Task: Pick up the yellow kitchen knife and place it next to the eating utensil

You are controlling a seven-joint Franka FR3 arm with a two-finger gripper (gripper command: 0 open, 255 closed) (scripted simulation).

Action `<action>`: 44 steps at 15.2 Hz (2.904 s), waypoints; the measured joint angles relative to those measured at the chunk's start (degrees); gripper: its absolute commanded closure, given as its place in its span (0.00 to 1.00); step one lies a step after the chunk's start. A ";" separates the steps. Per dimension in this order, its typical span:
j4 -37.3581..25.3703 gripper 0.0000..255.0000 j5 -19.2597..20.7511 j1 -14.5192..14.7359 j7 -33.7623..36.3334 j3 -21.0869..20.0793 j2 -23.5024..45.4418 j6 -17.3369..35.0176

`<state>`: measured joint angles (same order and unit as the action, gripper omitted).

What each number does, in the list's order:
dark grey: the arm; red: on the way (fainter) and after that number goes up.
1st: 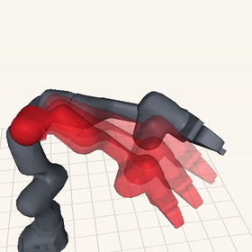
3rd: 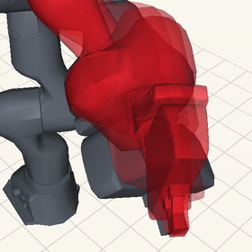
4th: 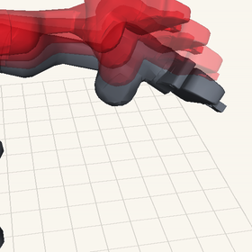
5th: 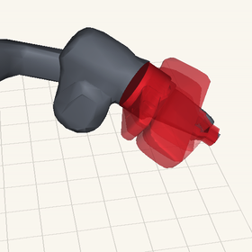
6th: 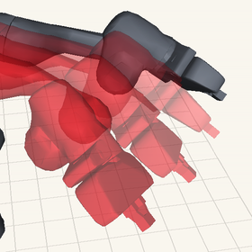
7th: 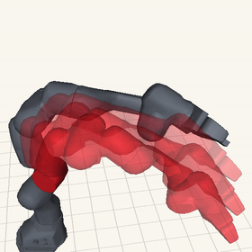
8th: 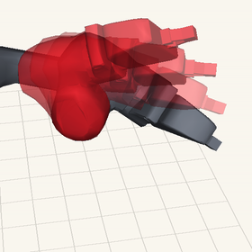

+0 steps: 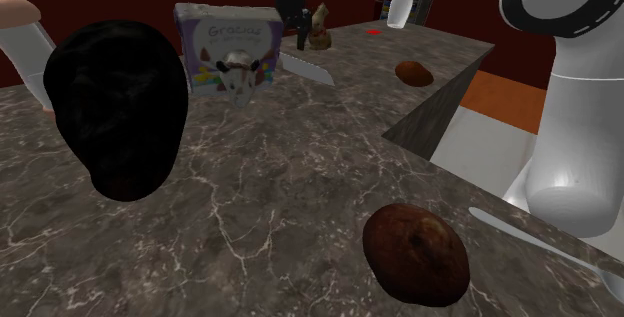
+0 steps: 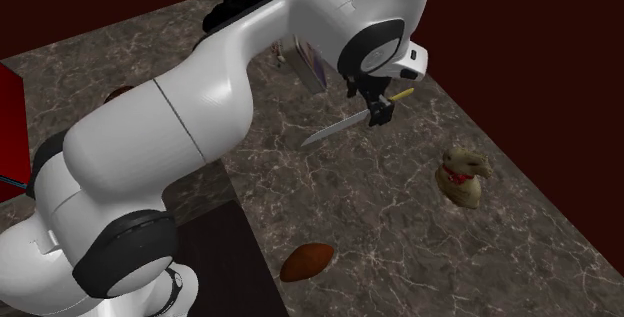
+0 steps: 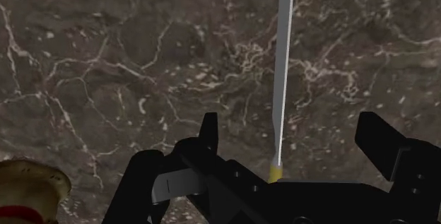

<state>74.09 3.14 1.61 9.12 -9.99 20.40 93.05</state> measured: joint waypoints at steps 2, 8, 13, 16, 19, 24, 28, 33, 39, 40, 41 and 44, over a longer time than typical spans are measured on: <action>1.73 0.00 -0.04 -0.11 -0.01 0.03 -0.21 1.52; 4.79 0.00 -0.08 -0.26 -0.04 0.07 -0.46 4.34; 4.92 1.00 -0.09 -0.27 -0.04 0.07 -0.50 4.44; 4.92 1.00 -0.09 -0.27 -0.04 0.07 -0.50 4.44; 4.92 1.00 -0.09 -0.27 -0.04 0.07 -0.50 4.44; 3.64 1.00 -0.06 -0.20 -0.03 0.06 -0.32 3.35; -0.01 1.00 0.02 -0.06 -0.08 0.05 0.26 0.31; -5.54 1.00 0.20 0.31 0.04 -0.01 1.34 -4.16; -14.23 1.00 0.62 0.87 0.00 0.01 3.80 -10.39; -15.78 1.00 0.69 0.96 -0.04 0.02 4.27 -11.48; -17.01 1.00 0.75 1.04 -0.05 0.03 4.58 -12.41; -22.93 1.00 1.14 1.64 0.03 0.05 6.85 -16.05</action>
<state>51.15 4.28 3.24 9.15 -9.93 27.25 76.99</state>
